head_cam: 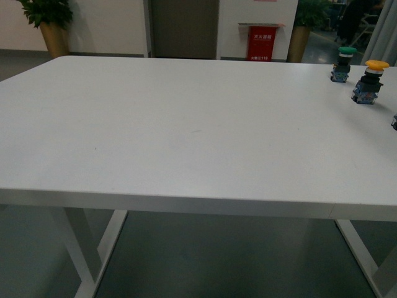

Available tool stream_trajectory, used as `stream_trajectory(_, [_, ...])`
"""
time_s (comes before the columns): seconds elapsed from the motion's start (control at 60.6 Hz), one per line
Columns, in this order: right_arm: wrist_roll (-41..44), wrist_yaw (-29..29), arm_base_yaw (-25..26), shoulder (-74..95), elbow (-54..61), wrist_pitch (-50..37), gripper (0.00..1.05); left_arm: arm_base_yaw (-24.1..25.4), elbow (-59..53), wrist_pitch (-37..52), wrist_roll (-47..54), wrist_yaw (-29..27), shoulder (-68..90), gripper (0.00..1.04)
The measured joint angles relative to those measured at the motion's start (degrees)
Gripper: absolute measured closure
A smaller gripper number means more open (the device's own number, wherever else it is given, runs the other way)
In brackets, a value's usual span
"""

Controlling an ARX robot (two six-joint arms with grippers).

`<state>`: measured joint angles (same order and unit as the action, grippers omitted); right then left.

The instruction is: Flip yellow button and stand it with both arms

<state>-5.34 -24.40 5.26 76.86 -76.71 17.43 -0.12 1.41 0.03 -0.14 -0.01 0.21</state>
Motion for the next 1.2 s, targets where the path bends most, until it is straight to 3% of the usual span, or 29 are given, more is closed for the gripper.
stream_trajectory(0.182, [-8.04, -6.62, 2.82, -15.21, 9.75, -3.23, 0.07, 0.00, 0.00, 0.00, 0.00, 0.00, 0.00, 0.06])
stream_trajectory(0.396, [-16.52, -9.88, 8.68, -27.98, 18.16, -4.17, 0.07, 0.00, 0.00, 0.00, 0.00, 0.02, 0.00, 0.06])
stream_trajectory(0.429, [-15.41, -6.01, 8.33, -29.51, 19.87, -5.75, 0.10, 0.00, 0.00, 0.00, 0.00, 0.02, 0.00, 0.06])
stream_trajectory(0.462, [-11.21, 1.68, 7.56, -31.93, 22.99, -8.59, 0.17, 0.00, 0.00, 0.00, 0.00, 0.02, 0.00, 0.06])
stream_trajectory(0.528, [-4.74, 9.22, 7.30, -36.17, 28.81, -11.54, 0.28, 0.00, 0.00, 0.00, 0.00, 0.02, 0.00, 0.06])
stream_trajectory(0.66, [1.84, 15.85, 4.63, -44.37, 40.65, -15.54, 0.49, 0.00, 0.00, 0.00, 0.00, 0.00, 0.00, 0.06])
stream_trajectory(0.726, [3.41, 22.01, -0.44, -48.02, 46.77, -18.03, 0.62, 0.00, 0.00, 0.00, 0.00, 0.02, 0.02, 0.06])
stream_trajectory(0.809, [4.46, 23.54, -4.52, -50.88, 53.00, -20.09, 0.78, 0.00, 0.00, 0.00, 0.00, 0.00, 0.00, 0.06])
stream_trajectory(0.908, [4.96, 24.35, -5.01, -53.64, 58.77, -22.01, 1.01, 0.00, 0.00, 0.00, 0.00, 0.00, 0.00, 0.06])
stream_trajectory(1.205, [5.16, 24.35, -5.05, -59.21, 66.14, -24.11, 1.01, 0.00, 0.00, 0.00, 0.00, 0.00, 0.00, 0.06])
